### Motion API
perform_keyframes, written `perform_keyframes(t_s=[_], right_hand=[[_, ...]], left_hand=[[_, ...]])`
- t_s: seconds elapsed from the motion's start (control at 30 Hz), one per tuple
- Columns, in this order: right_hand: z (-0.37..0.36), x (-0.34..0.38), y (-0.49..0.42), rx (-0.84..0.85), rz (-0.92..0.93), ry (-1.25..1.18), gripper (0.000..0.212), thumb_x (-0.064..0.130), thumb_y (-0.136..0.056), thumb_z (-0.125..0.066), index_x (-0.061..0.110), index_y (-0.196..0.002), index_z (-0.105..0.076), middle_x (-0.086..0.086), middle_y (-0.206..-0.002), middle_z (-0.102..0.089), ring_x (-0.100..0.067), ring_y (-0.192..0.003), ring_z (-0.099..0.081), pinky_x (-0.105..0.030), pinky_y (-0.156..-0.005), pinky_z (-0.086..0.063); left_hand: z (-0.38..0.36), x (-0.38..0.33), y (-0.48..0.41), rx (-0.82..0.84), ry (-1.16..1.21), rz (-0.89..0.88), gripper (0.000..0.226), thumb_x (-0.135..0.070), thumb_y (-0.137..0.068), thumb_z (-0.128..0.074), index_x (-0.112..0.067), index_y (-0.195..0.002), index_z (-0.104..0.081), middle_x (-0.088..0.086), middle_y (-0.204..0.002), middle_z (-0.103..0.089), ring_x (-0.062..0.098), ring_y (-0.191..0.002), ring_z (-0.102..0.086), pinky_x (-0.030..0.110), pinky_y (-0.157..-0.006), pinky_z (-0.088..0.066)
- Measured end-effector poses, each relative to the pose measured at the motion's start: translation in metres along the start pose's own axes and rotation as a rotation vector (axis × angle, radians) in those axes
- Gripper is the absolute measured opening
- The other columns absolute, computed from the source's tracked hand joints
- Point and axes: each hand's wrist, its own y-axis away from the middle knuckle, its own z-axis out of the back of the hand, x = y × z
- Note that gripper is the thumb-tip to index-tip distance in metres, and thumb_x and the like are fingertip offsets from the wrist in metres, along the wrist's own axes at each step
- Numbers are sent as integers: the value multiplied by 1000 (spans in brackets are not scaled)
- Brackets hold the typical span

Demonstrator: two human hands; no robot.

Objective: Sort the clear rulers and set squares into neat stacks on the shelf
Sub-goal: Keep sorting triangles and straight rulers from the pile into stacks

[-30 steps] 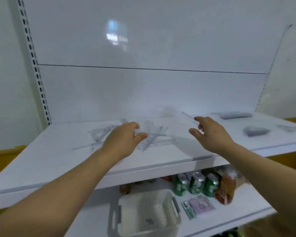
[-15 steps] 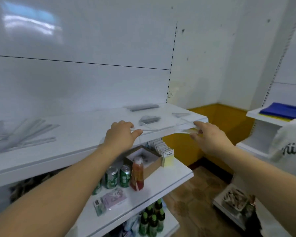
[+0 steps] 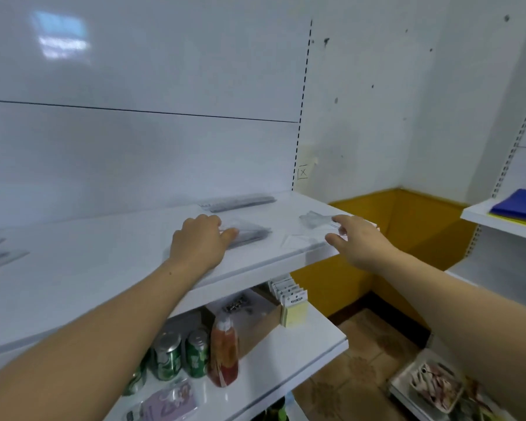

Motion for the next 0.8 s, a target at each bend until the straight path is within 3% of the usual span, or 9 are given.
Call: perform_keyframes(t_s=[0.17,0.4,0.57,0.73,0.8], right_hand=[[-15,-16,-63,49,46,38,55,43,-95,-48,20,-143,-36,-6,-141,-45,-25,-128,-42,-40,-105,-35],[-22,-49,-130,277,107,91,52,43,-98,-41,26,-146,-31,-7,-154,-25,-27,-141,-23,-41,-114,-19],[-31,-75,-158,384,193,142,51,43,-99,-35,28,-147,-28,-7,-152,-26,-25,-141,-22,-37,-114,-17],[-37,-88,-175,429,225,146,52,42,-99,-32,28,-148,-24,-9,-151,-27,-27,-140,-23,-38,-115,-17],[-38,-88,-179,440,229,137,51,41,-100,-30,28,-149,-22,-9,-153,-24,-27,-142,-21,-38,-115,-15]], left_hand=[[-16,-7,-22,21,-39,68,51,-55,-94,-39,-13,-115,-58,6,-118,-61,27,-107,-53,37,-85,-43],[-31,-15,-34,59,-48,153,54,-61,-89,-42,-15,-107,-64,4,-108,-66,24,-96,-58,34,-80,-47],[-32,-25,-33,81,-79,182,52,-69,-78,-51,-18,-78,-60,-1,-77,-59,19,-74,-55,31,-60,-41],[-34,-28,-34,111,-36,195,52,-58,-83,-57,-14,-111,-62,7,-109,-61,25,-100,-57,36,-85,-47],[-34,-28,-33,149,-36,204,69,-55,-84,-58,-14,-138,-44,8,-137,-49,26,-123,-47,35,-101,-38]])
